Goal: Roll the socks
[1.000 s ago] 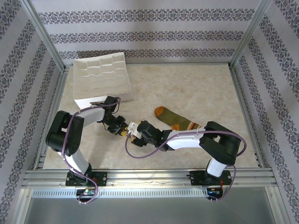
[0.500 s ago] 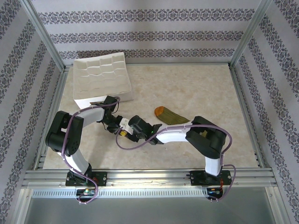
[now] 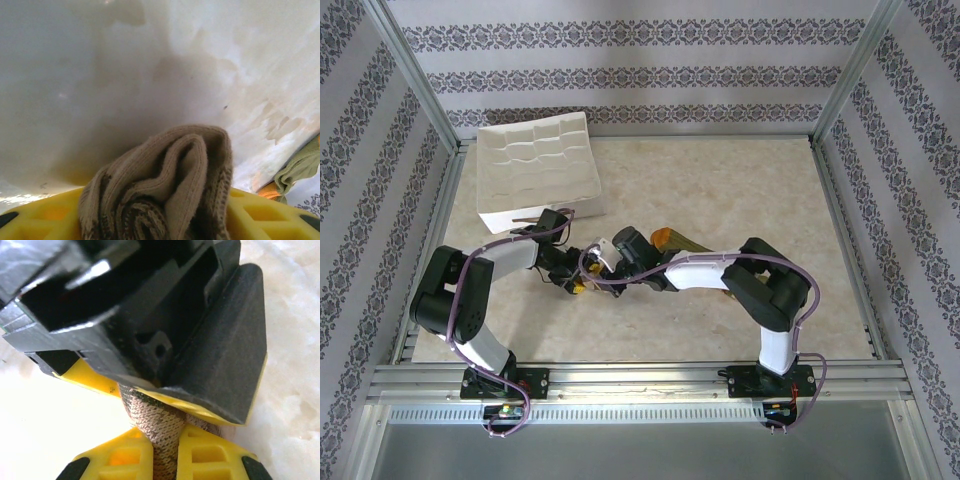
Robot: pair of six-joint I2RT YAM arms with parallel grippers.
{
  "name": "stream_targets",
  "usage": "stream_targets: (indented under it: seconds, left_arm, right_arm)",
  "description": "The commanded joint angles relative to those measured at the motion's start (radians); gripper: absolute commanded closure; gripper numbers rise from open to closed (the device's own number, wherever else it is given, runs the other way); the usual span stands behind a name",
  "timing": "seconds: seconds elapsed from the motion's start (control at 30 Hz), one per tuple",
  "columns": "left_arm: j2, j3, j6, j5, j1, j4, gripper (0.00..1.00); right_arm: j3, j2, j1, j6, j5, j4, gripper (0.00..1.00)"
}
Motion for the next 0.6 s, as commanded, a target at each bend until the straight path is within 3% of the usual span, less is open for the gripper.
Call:
stream_targets:
  seconds: [0.0,0.27,0.4,0.43,0.47,0.5,0.57]
  left_arm:
    - [0.034,-0.033,0.015,0.037,-0.010,0.129,0.44]
    - [0.045,-0.065,0.046,0.013,-0.012,0.095,0.59]
    - [0.012,-0.088,0.052,-0.017,-0.011,0.059,0.59]
    - [0.010,-0.095,0.048,-0.016,-0.012,0.061,0.63]
    - [0.011,-0.102,0.042,-0.015,-0.013,0.063,0.74]
    - [0.014,-0.106,0.033,-0.008,-0.011,0.063,0.86]
    - [0.013,-0.110,0.010,0.001,-0.012,0.044,0.98]
  right_arm:
    - [-0.022,0.067,-0.016,0.082,-0.138,-0.095,0.91]
    - [0.026,0.136,-0.070,0.174,-0.301,-0.109,0.92]
    - [0.044,0.150,-0.074,0.178,-0.341,-0.138,0.92]
    - [0.043,0.152,-0.074,0.181,-0.342,-0.138,0.90]
    - [0.042,0.151,-0.074,0.179,-0.345,-0.138,0.88]
    - [0.037,0.141,-0.073,0.167,-0.332,-0.136,0.83]
    - [-0.015,0.082,-0.070,0.143,-0.256,-0.087,0.70]
